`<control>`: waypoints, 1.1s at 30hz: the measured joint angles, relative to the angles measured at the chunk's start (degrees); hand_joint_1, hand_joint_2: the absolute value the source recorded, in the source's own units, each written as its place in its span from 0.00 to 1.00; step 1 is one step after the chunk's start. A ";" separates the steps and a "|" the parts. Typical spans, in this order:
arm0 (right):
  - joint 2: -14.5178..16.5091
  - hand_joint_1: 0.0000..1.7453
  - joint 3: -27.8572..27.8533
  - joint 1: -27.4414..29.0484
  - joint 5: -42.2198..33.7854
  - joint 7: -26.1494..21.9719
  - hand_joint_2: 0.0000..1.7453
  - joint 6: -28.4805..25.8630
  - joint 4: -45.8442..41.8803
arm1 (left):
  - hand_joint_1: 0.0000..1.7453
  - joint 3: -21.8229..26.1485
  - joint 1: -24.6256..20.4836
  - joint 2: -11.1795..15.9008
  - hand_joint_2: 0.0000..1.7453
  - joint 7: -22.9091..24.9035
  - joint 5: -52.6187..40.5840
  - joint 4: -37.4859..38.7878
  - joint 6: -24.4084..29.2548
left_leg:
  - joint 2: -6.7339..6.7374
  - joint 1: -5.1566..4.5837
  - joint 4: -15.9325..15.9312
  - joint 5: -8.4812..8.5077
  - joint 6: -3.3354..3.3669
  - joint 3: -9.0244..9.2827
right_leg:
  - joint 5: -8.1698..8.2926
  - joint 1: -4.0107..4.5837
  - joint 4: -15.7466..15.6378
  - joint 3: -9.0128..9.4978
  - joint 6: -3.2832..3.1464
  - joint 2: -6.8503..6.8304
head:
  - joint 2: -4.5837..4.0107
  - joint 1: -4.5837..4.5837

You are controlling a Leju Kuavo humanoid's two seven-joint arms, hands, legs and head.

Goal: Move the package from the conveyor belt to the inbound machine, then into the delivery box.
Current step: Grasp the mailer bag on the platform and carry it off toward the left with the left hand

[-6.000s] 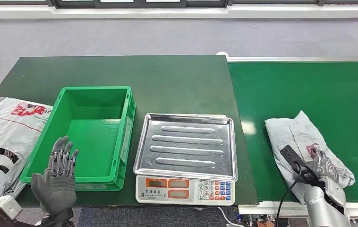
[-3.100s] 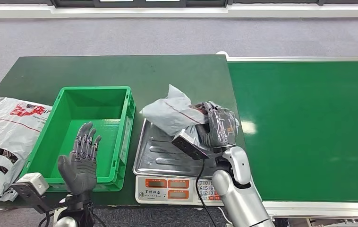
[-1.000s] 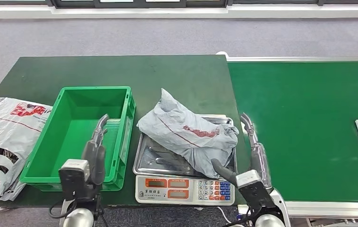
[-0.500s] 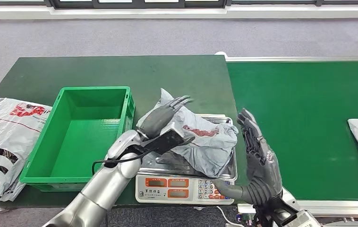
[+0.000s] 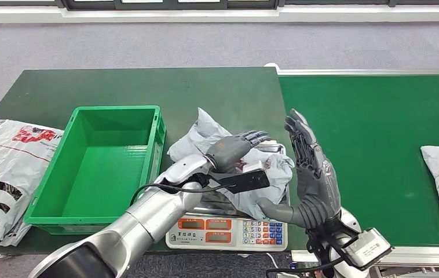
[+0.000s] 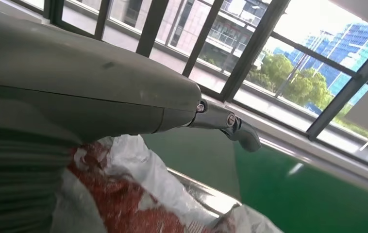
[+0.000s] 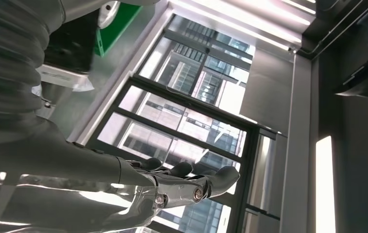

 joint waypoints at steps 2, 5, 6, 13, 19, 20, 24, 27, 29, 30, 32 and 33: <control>0.43 0.00 0.00 -0.59 0.04 0.79 1.00 0.02 0.17 | 0.00 -1.02 -0.44 -0.41 1.00 0.01 -0.38 1.77 -1.20 | -0.01 0.00 0.00 0.00 0.00 0.00 | 0.00 0.00 0.00 0.00 0.00 0.00 | 0.00 0.00; 1.31 0.00 0.00 -1.33 0.15 2.14 1.00 0.16 0.27 | 0.00 -2.90 -1.02 -1.09 1.00 -0.40 -1.06 4.71 -3.90 | -0.01 0.00 0.00 0.00 0.00 0.01 | 0.00 0.00 0.00 0.02 0.00 0.00 | 0.00 -0.01; 1.68 0.00 0.00 -1.44 0.24 2.54 1.00 0.27 0.27 | 0.00 -3.67 -1.19 -1.32 1.00 -0.64 -1.38 5.79 -4.82 | -0.01 0.00 0.00 0.00 0.00 0.02 | 0.00 0.00 0.00 0.03 0.00 0.00 | 0.00 -0.01; 2.99 0.00 0.00 -0.63 1.44 2.33 1.00 0.51 0.27 | 1.00 -7.62 -1.91 -1.56 1.00 -1.62 -2.71 10.59 -6.29 | -0.07 0.00 0.00 0.00 0.00 0.04 | -0.01 0.00 0.00 0.09 0.00 -0.03 | 0.00 0.00; 3.05 0.00 0.00 0.79 2.25 0.46 1.00 1.03 0.46 | 1.00 -8.12 -2.21 0.78 1.00 -0.94 -2.04 10.66 -2.05 | -0.03 0.00 -0.02 0.02 -0.01 0.07 | 0.00 0.00 0.00 0.11 -0.01 -0.03 | 0.00 0.00; 3.05 0.00 0.00 0.83 2.20 0.37 1.00 1.16 0.59 | 1.00 -8.12 -2.21 1.33 1.00 -0.58 -2.06 10.31 -1.10 | -0.03 0.00 -0.02 0.03 -0.02 0.07 | 0.00 0.00 0.00 0.11 -0.01 -0.03 | 0.00 0.00; 3.05 0.00 0.00 0.84 1.91 0.29 1.00 1.48 1.11 | 1.00 -8.02 -1.99 3.32 1.00 0.95 -2.71 8.16 2.69 | -0.01 0.01 -0.02 0.07 -0.05 0.08 | 0.03 0.01 0.01 0.10 -0.04 -0.02 | 0.00 0.00; 3.05 0.00 0.00 0.76 1.31 0.52 1.00 1.84 1.47 | 1.00 -7.43 -1.16 4.80 1.00 2.73 -4.23 5.47 6.53 | 0.01 0.02 -0.03 0.09 -0.08 0.08 | 0.04 0.02 0.02 0.08 -0.06 -0.02 | 0.00 0.00; 3.07 0.00 0.00 0.46 0.76 1.00 1.00 2.14 1.73 | 1.00 -6.70 -0.27 5.92 1.00 4.32 -6.15 2.88 9.21 | 0.01 0.02 -0.03 0.11 -0.09 0.07 | 0.04 0.02 0.04 0.06 -0.06 -0.02 | 0.00 0.00; 3.11 0.00 0.00 0.20 0.54 1.33 1.00 2.26 1.87 | 1.00 -6.23 0.29 6.55 1.00 5.20 -7.39 1.28 10.45 | 0.02 0.03 -0.04 0.11 -0.09 0.06 | 0.04 0.02 0.05 0.04 -0.06 -0.01 | 0.00 -0.01; 3.26 0.00 0.00 -0.40 0.12 2.12 1.00 2.38 2.10 | 1.00 -5.04 1.45 7.92 1.00 7.21 -10.72 -2.34 13.05 | 0.02 0.03 -0.04 0.11 -0.10 0.03 | 0.04 0.03 0.07 0.00 -0.07 -0.01 | 0.00 -0.01; 3.38 0.00 0.00 -0.69 -0.01 2.56 1.00 2.43 2.17 | 1.00 -4.34 2.01 8.60 1.00 8.18 -12.68 -4.22 14.43 | 0.01 0.03 -0.04 0.11 -0.10 0.02 | 0.04 0.03 0.08 -0.02 -0.07 0.00 | 0.00 -0.01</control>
